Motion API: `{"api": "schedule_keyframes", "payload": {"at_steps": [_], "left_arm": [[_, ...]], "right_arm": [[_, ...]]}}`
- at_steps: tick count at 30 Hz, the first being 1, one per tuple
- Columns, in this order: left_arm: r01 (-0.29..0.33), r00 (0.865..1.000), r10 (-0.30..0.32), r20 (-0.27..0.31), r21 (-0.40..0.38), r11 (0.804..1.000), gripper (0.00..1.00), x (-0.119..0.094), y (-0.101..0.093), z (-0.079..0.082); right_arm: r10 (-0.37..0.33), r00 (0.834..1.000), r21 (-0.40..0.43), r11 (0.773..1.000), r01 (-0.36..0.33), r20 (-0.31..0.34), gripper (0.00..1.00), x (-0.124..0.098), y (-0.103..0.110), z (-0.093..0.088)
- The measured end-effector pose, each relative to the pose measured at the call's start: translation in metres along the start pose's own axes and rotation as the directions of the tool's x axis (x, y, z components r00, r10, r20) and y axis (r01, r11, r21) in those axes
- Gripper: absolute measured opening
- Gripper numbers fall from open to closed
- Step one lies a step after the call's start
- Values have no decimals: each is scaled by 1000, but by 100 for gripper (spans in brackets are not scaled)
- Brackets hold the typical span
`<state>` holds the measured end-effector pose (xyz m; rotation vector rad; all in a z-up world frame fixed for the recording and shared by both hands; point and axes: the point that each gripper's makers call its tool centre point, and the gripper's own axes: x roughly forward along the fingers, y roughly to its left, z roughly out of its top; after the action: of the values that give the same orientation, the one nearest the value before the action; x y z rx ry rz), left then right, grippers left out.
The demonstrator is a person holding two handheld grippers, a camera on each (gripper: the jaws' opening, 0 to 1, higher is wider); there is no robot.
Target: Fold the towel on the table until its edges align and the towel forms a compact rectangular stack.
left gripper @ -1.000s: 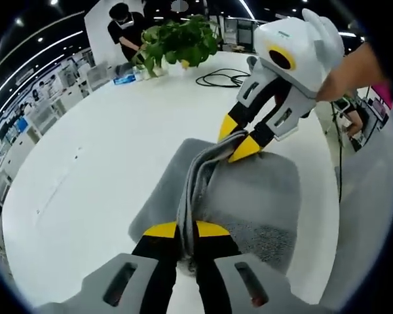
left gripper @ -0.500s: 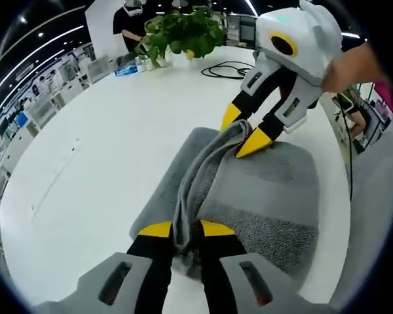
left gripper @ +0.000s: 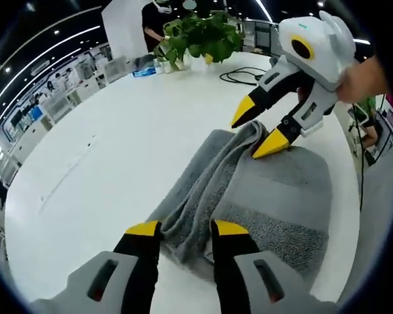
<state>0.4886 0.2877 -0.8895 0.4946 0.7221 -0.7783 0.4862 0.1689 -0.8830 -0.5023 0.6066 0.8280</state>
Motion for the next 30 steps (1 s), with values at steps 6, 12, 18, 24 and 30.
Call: {"api": "schedule_keyframes", "payload": {"at_steps": [6, 12, 18, 24, 30], "left_arm": [[-17, 1000, 17, 24, 17, 1000, 40, -3, 2, 2], [-58, 996, 55, 66, 55, 997, 42, -7, 8, 11], [-68, 997, 68, 41, 16, 998, 41, -6, 8, 6], [-46, 997, 50, 55, -77, 996, 41, -12, 2, 3], [11, 998, 6, 70, -249, 968, 52, -20, -3, -12]], "right_arm": [[-38, 999, 9, 999, 38, 23, 26, -4, -8, 5], [-74, 997, 32, 997, 73, 10, 26, -2, -17, 4], [-27, 999, 113, 993, 29, -20, 24, 0, -10, -1], [6, 999, 263, 965, -18, 46, 34, -11, -6, 7], [78, 995, 292, 952, -91, 56, 41, -16, 15, 3]]}}
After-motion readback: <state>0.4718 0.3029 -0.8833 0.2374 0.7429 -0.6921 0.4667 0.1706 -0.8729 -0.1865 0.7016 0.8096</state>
